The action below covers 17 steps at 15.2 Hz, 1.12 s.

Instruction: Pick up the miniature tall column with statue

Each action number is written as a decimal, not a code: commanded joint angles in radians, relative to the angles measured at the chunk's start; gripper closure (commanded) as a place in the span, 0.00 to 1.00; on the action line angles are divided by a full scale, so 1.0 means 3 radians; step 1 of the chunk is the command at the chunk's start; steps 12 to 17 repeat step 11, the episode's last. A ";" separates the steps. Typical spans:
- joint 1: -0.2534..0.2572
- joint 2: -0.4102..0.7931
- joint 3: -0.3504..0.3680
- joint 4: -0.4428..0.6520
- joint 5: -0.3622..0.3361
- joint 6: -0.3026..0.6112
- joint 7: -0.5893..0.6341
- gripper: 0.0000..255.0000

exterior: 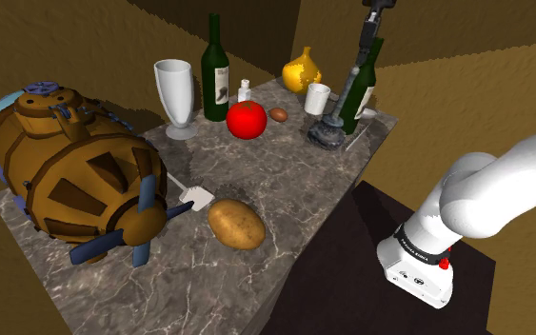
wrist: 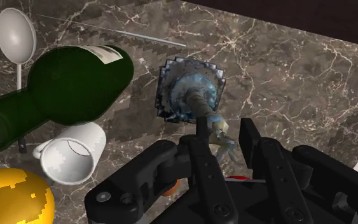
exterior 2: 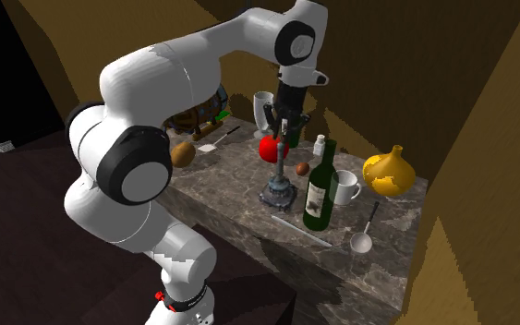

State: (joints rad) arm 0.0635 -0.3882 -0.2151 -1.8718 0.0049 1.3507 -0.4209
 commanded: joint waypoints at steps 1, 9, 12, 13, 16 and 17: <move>0.0006 0.0036 0.0004 0.0134 0.0010 -0.0097 0.0009 1.00; 0.0020 0.0204 -0.0008 0.0670 0.0041 -0.0469 0.0008 1.00; 0.0020 0.0207 -0.0008 0.0681 0.0041 -0.0476 0.0008 1.00; 0.0020 0.0207 -0.0008 0.0681 0.0041 -0.0476 0.0008 1.00; 0.0020 0.0207 -0.0008 0.0681 0.0041 -0.0476 0.0008 1.00; 0.0020 0.0207 -0.0008 0.0681 0.0041 -0.0476 0.0008 1.00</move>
